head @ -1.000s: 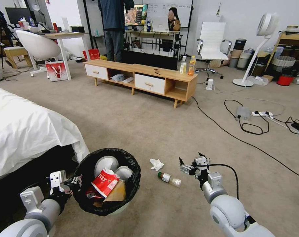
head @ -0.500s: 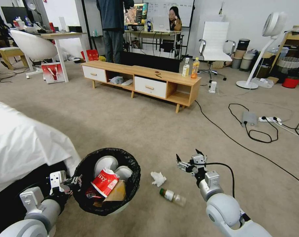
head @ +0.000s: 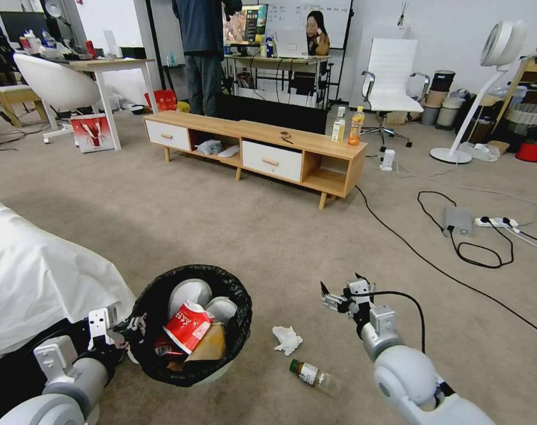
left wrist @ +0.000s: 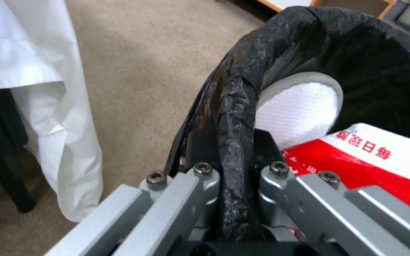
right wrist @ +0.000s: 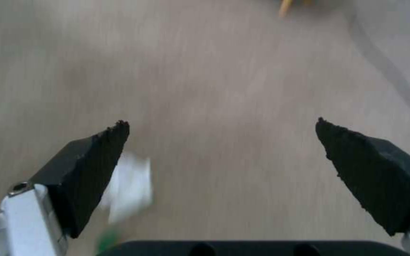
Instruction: Pick up the trash bin and place the garbage on the floor into it.
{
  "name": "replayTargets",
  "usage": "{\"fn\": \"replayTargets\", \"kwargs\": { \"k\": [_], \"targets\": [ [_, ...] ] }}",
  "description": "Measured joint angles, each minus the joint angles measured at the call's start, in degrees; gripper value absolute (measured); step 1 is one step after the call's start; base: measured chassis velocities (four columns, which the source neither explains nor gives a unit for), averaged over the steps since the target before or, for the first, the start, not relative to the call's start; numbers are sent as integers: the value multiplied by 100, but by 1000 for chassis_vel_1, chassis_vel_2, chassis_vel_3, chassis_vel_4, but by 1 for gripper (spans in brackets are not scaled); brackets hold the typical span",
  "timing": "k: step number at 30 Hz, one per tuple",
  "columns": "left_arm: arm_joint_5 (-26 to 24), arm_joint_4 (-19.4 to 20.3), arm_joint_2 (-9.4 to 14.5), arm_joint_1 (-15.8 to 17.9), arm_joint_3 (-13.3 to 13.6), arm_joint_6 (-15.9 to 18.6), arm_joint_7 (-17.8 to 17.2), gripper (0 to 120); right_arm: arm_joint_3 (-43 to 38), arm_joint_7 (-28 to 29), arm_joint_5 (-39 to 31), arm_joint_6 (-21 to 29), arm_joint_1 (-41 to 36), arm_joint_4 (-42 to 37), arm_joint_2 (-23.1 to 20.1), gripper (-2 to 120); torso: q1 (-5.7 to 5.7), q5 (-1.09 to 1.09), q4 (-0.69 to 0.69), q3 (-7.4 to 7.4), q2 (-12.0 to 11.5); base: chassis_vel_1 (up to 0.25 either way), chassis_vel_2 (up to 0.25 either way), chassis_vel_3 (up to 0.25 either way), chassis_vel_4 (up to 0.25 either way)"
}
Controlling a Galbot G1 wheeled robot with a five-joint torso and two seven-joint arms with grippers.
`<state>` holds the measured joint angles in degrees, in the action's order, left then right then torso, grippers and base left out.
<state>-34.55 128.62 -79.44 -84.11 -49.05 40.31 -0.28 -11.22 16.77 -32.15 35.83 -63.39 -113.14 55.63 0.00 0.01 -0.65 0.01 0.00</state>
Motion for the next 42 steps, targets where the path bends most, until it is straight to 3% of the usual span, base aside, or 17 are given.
{"fn": "replayTargets", "kwargs": {
  "k": [1, 9, 15, 16, 17, 19, 22, 30, 33, 42],
  "targets": [
    [2, 0, -7, -7, 0, -1, 2, 5, -165, -311, -100, 553, -32, -108, -90, 100, 0, -1, 1, 0, 0, 0, 0, 0, 0],
    [13, 11, -28, -15, 1, -5, 7, 5, -247, -1186, 186, 719, -231, 10, -260, 100, 0, -2, 2, 0, 0, 0, 0, 0, 0],
    [18, 18, -29, -35, -16, -21, 26, 5, 151, -1914, 524, 671, -363, 416, -355, 100, 0, -1, 2, 0, 0, 0, 0, 0, 0],
    [20, 21, -35, -46, -22, -27, 35, 5, 289, -2341, 790, 554, -365, 624, -361, 100, 0, -2, 2, -1, 0, 0, 0, 0, 0],
    [20, 21, -35, -46, -22, -27, 35, 5, 289, -2341, 790, 554, -365, 624, -361, 100, 0, -2, 2, -1, 0, 0, 0, 0, 0],
    [32, 32, -36, -74, -32, -33, 65, 5, 456, -3156, 1371, 268, -299, 984, -346, 100, 0, -1, 2, -1, 0, 0, 0, 0, 0],
    [47, 38, -44, -95, -40, -44, 81, 5, 572, -3627, 1777, 61, -200, 1286, -312, 100, 0, -1, 2, -1, 0, 0, 0, 0, 0],
    [68, 58, -71, -145, -68, -69, 98, 5, 850, -3953, 2171, -458, 83, 2085, -162, 100, 0, -1, 2, -1, 0, 0, 0, 0, 0],
    [90, 64, -98, -147, -70, -72, 102, 5, 946, -4107, 2255, -970, 270, 2632, -85, 100, 0, -1, 2, -1, 0, 0, 0, 0, 0],
    [177, 27, -148, -147, -34, -83, 112, 5, 1048, -4373, 2309, -1723, 599, 3409, 62, 100, 0, 0, 2, -1, 0, 0, 0, 0, 0]
  ]
}}
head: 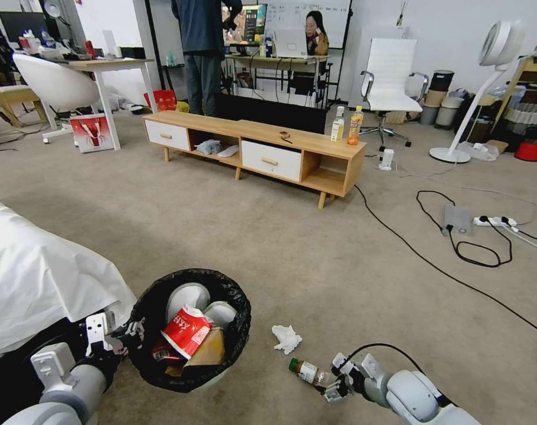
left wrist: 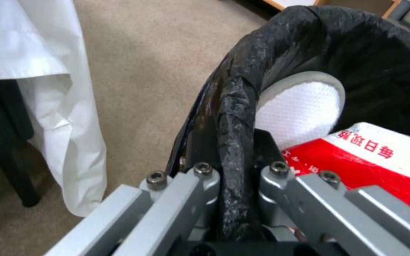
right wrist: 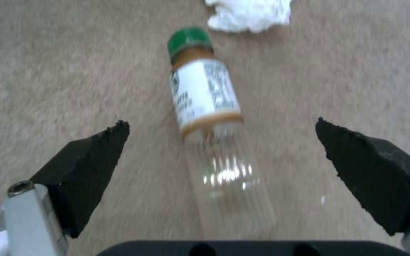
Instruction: Pick up the trash bin and place the garbage on the floor into it.
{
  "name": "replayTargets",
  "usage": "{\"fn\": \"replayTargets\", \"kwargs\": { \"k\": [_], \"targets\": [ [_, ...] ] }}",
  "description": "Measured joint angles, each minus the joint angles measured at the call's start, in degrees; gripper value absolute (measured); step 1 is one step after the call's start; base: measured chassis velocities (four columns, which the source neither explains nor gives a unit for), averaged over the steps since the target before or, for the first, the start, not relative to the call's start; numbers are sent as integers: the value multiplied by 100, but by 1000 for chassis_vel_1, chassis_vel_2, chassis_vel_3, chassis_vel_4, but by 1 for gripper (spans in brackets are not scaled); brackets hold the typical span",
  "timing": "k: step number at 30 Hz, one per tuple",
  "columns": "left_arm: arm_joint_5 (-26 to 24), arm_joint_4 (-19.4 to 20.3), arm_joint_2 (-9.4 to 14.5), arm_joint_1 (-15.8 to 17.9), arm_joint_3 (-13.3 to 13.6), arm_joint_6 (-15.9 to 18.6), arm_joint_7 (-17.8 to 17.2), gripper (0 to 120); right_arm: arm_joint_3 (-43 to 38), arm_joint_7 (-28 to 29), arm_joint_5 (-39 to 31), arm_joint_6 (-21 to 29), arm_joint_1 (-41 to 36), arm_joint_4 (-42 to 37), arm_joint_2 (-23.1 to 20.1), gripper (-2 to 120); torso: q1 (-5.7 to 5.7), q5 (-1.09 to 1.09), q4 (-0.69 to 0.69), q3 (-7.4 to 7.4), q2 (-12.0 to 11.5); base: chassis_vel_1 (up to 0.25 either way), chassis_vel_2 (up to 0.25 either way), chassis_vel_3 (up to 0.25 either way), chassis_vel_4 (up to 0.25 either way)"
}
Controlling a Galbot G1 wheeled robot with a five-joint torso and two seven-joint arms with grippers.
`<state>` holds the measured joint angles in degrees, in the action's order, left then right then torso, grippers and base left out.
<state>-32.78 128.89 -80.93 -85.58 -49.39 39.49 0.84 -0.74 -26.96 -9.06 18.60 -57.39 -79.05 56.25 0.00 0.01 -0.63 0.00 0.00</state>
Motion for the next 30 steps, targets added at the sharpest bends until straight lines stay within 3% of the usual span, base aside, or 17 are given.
{"fn": "replayTargets", "kwargs": {
  "k": [11, 16, 27, 30],
  "targets": [
    [61, -48, -31, 10, 31, -6, 1, 5, 149, -192, -21, -686, 375, 912, 487, 100, 0, -1, 1, 0, 0, 0, 0, 0, 0],
    [63, -66, -1, 4, 15, -7, 2, 5, 208, -4, 158, -944, 770, 2060, 1121, 100, 0, 0, 1, 0, 0, 0, 0, 0, 0],
    [70, -83, -6, 0, 25, -7, 2, 5, 144, 29, 167, -1256, 853, 2532, 1332, 100, 0, 0, 0, 0, 0, 0, 0, 0, 0],
    [74, -83, -9, -5, 19, -8, 2, 5, 146, 91, 205, -1269, 849, 2547, 1325, 93, 0, 0, 0, 0, 0, 0, 0, 0, 0]
  ]
}}
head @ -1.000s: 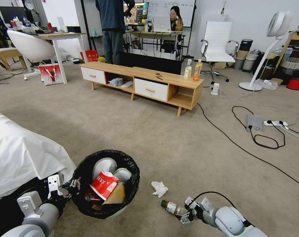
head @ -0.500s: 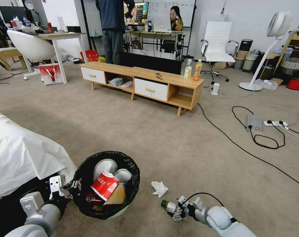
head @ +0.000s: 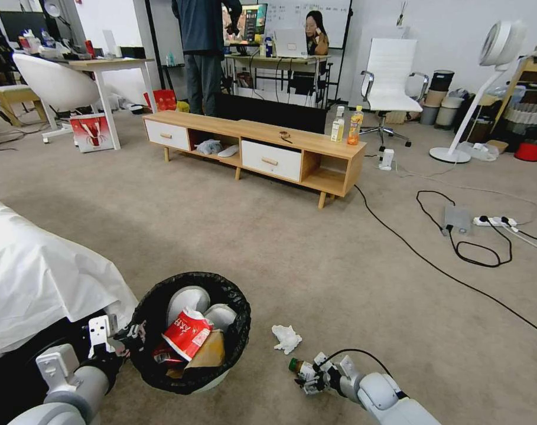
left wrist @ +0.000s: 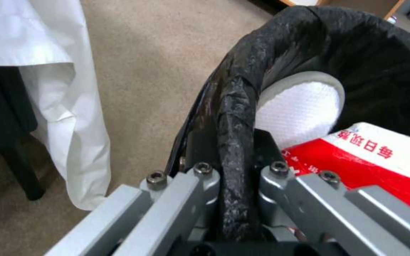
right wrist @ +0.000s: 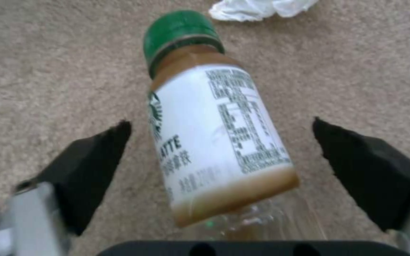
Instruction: Pick up the trash bin and place the garbage on the floor into it.
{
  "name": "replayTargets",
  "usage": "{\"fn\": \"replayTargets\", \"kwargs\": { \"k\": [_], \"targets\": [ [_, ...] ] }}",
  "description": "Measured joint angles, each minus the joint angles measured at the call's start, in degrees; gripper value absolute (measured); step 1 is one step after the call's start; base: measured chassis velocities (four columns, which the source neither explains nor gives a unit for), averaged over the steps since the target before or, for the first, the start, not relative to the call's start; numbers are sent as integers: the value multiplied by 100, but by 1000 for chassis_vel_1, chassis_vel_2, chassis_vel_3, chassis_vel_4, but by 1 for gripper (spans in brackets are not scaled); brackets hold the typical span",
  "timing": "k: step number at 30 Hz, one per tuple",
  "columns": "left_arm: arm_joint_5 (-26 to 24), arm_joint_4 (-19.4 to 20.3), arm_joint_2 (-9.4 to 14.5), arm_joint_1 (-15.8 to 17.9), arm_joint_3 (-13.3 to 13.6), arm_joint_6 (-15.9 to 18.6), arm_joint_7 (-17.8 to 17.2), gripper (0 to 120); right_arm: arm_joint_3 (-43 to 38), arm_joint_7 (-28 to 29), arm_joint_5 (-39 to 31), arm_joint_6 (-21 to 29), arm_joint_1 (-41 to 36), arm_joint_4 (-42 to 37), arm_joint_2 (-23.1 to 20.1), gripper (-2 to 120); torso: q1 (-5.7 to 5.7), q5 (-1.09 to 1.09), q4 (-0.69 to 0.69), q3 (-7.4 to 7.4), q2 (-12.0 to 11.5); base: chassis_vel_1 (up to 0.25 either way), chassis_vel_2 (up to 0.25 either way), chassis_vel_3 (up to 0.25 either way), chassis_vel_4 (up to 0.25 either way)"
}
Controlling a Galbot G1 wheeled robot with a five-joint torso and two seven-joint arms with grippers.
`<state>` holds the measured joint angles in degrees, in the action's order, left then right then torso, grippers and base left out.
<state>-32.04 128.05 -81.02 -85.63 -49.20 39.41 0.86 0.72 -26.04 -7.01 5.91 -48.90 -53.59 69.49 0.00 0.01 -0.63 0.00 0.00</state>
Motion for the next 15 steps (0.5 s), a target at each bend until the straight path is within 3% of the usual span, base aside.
{"fn": "replayTargets", "kwargs": {
  "k": [2, 4, 8, 10, 15],
  "targets": [
    [1, 2, -3, 0, -2, -1, 0, 5, 7, 50, 3, 0, -3, 0, -3, 88, 0, 0, 0, 0, 0, 0, 0, 0, 0],
    [5, 16, -12, 2, -2, -2, 1, 5, 19, 68, 4, 2, -12, -17, -3, 76, 0, -1, 0, 0, 0, 0, 0, 0, 0],
    [10, 29, -21, 3, -2, -2, 1, 5, 22, 57, 3, 5, -26, -55, -11, 67, 0, -1, 0, 0, 0, 0, 0, 0, 0],
    [14, 35, -25, -1, -4, -2, 1, 5, 23, 24, 1, 8, -58, -100, -25, 55, 0, 0, 0, 0, 0, 0, 0, 0, 0],
    [18, 40, -26, -4, -8, -3, 1, 5, 17, 9, -6, 12, -103, -153, -39, 42, 0, 0, 0, 0, 0, 0, 0, 0, 0]
  ]
}}
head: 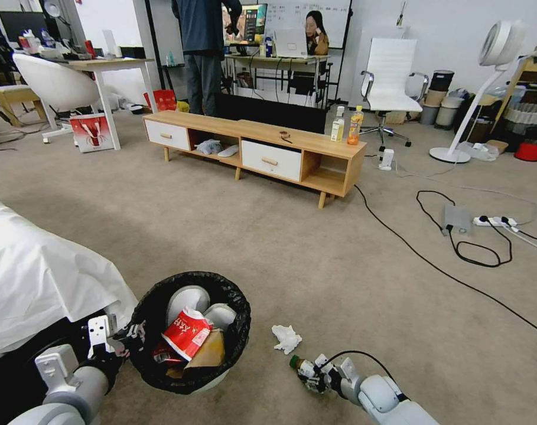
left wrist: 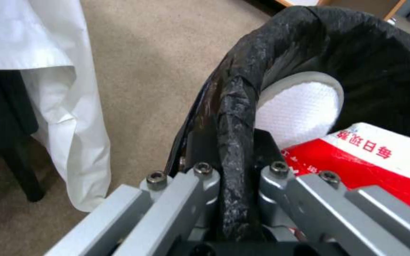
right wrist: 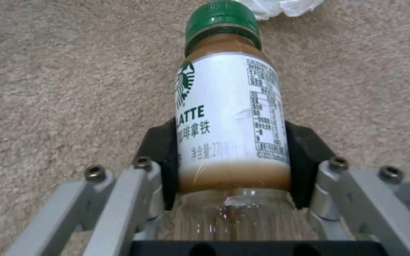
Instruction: Pick up the trash bin and place the garbage on the floor into it.
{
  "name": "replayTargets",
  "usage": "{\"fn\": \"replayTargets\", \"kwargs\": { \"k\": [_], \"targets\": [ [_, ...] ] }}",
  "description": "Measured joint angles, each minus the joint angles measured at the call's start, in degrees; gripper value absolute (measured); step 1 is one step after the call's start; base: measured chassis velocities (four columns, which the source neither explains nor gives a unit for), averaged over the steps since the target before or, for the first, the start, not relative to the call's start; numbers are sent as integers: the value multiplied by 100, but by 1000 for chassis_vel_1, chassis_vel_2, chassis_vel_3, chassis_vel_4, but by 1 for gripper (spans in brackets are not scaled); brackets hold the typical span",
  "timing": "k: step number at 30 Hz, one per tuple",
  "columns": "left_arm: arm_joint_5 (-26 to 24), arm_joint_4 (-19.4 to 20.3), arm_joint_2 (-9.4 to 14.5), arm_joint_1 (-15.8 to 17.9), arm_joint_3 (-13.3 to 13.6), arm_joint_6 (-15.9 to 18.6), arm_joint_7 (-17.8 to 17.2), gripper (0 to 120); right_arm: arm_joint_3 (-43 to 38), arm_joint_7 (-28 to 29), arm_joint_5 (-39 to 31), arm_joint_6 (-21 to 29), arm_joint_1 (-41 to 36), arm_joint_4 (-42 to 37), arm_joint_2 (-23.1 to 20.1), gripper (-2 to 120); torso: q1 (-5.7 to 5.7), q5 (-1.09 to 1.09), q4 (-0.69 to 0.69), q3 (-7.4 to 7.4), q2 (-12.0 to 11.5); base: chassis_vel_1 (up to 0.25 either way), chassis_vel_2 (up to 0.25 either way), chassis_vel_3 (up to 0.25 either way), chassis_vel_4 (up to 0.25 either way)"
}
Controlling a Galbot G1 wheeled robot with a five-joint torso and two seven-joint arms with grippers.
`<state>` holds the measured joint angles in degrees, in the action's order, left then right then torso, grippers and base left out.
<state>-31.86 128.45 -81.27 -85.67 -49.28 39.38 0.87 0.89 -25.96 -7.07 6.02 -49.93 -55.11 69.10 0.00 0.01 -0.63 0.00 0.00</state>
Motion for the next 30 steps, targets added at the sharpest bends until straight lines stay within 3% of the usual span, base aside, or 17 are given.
{"fn": "replayTargets", "kwargs": {
  "k": [3, 4, 13, 20, 22, 23, 26, 29, 30],
  "targets": [
    [0, 3, 0, 1, 0, 0, 0, 5, -1, 0, -3, 0, -4, -4, -1, 41, 0, 0, 0, 0, 0, 0, 0, 0, 0],
    [1, 10, -3, 6, 0, 0, 0, 5, -5, -1, -29, 0, -19, -28, -9, 33, 0, 0, 0, 0, 0, 0, 0, 0, 0],
    [4, 14, -4, 8, 1, 0, 0, 5, -49, 33, -74, -21, -54, -153, -23, 32, 0, -3, 0, -1, 0, 0, 0, 0, 0],
    [-18, 0, 4, 12, -1, 0, -7, 5, -623, 404, -324, 50, -211, -1614, -371, 32, 0, -1, 0, -1, 0, 0, 0, 0, 0],
    [-37, -19, 8, 27, 1, 0, -18, 5, -957, 667, -557, 285, -209, -2554, -561, 32, 0, 0, 0, 0, 0, 0, 0, 0, 0],
    [-37, -19, 8, 27, 1, 0, -18, 5, -957, 667, -557, 285, -209, -2554, -561, 32, 0, 0, 0, 0, 0, 0, 0, 0, 0],
    [-49, -21, 8, 28, 7, 8, -22, 5, -1126, 847, -737, 346, -125, -3126, -678, 32, 0, -1, -1, 0, 0, 0, 0, 0, 0],
    [-66, -15, 18, 16, 2, 24, -26, 5, -1336, 993, -1178, 393, 155, -4234, -855, 32, 0, 0, 1, 0, 0, 0, 0, 0, 0],
    [-66, -15, 18, 16, 2, 24, -26, 5, -1336, 993, -1178, 393, 155, -4234, -855, 32, 0, 0, 1, 0, 0, 0, 0, 0, 0]
  ]
}}
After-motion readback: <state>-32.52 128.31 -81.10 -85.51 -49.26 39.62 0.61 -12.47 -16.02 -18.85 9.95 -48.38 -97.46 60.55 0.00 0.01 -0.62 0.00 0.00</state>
